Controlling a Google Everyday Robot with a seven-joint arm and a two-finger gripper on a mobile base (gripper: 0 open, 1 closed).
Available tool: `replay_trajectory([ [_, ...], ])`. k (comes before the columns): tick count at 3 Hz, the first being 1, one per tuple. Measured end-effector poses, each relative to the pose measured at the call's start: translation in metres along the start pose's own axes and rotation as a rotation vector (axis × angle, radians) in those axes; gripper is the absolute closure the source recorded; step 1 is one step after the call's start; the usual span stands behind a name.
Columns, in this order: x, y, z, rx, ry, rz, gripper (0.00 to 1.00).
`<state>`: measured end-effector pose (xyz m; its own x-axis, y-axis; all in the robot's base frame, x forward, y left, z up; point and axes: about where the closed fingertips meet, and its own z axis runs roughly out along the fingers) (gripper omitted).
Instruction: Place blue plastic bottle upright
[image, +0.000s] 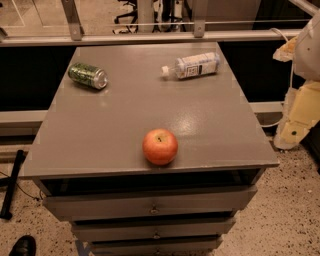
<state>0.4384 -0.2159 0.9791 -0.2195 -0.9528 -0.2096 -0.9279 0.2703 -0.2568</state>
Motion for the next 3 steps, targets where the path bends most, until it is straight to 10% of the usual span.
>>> replay_trajectory([
  [2, -0.002, -0.008, 0.002, 0.030, -0.020, -0.005, 0.00],
  [3, -0.010, -0.058, 0.016, 0.108, -0.091, -0.014, 0.00],
])
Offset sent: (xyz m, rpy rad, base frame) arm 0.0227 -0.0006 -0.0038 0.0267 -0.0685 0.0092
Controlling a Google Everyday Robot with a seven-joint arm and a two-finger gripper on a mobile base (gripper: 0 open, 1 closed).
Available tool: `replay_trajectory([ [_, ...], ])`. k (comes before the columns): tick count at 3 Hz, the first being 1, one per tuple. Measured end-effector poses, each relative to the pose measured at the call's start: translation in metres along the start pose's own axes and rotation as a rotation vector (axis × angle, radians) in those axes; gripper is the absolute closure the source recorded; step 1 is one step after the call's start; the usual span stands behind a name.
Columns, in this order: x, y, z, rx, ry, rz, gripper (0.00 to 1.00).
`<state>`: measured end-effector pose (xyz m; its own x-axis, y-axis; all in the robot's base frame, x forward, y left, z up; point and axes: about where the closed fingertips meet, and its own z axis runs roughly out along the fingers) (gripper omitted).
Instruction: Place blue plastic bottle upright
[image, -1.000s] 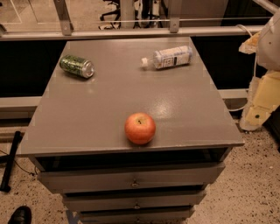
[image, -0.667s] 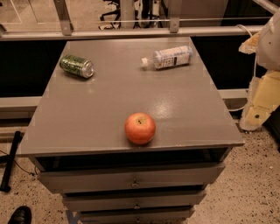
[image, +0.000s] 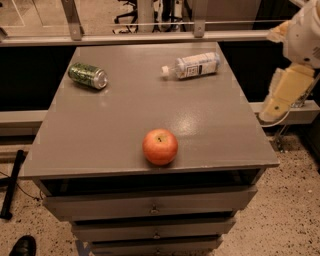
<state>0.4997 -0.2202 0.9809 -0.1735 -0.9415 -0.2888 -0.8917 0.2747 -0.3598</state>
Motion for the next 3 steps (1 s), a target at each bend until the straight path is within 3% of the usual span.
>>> replay_trajectory([
  [1, -0.019, -0.069, 0.036, 0.067, -0.102, -0.014, 0.00],
  [2, -0.045, -0.126, 0.071, 0.097, -0.200, -0.034, 0.00],
  [3, -0.065, -0.163, 0.104, 0.087, -0.281, -0.027, 0.00],
])
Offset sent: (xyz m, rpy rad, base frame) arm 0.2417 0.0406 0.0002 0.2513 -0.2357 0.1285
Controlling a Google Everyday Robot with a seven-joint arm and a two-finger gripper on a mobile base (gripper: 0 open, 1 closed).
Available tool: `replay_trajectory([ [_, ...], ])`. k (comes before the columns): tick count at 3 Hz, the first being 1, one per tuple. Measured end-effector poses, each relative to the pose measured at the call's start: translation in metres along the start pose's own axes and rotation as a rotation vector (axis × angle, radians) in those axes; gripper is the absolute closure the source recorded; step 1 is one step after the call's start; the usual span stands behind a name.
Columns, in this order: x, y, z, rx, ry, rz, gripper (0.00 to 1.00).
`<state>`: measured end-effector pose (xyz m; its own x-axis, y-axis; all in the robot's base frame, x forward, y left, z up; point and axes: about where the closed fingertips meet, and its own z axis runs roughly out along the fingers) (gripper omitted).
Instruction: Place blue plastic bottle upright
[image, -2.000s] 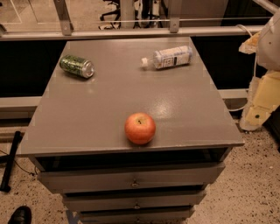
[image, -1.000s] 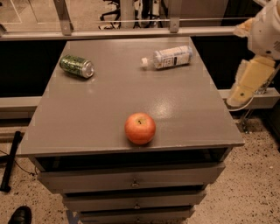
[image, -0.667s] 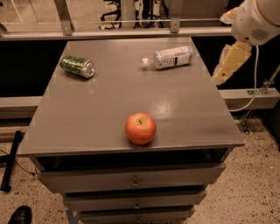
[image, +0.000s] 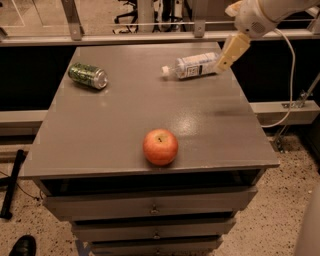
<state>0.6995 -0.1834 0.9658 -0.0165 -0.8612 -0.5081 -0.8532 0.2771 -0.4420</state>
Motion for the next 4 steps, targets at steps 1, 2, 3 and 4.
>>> replay_trajectory([
  [1, -0.007, -0.022, 0.041, -0.025, -0.063, 0.022, 0.00],
  [2, -0.011, -0.030, 0.080, -0.064, -0.076, 0.031, 0.00],
  [3, -0.009, -0.027, 0.112, -0.109, -0.046, 0.021, 0.00],
  [4, -0.006, -0.022, 0.137, -0.151, -0.002, 0.000, 0.00],
])
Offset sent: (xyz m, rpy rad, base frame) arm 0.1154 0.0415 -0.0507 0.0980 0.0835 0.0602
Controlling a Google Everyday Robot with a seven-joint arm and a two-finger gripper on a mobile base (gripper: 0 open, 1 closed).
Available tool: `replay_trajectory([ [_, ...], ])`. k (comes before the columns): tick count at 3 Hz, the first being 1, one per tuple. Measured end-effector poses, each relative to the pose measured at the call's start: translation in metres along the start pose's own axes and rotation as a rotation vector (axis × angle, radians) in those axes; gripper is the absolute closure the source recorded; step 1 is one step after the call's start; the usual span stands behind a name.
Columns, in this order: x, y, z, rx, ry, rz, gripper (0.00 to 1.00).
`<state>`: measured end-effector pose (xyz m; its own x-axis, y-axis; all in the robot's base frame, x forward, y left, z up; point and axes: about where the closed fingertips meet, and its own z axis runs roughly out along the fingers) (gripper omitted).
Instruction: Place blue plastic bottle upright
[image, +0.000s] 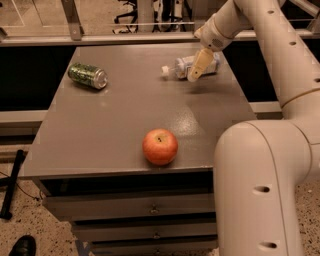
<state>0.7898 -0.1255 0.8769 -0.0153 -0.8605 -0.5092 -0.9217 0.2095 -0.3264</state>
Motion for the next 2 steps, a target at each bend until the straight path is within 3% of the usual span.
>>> replay_trajectory([
  [1, 0.000, 0.003, 0.020, -0.040, 0.047, -0.028, 0.00],
  [2, -0.001, 0.008, 0.031, -0.075, 0.079, -0.052, 0.15],
])
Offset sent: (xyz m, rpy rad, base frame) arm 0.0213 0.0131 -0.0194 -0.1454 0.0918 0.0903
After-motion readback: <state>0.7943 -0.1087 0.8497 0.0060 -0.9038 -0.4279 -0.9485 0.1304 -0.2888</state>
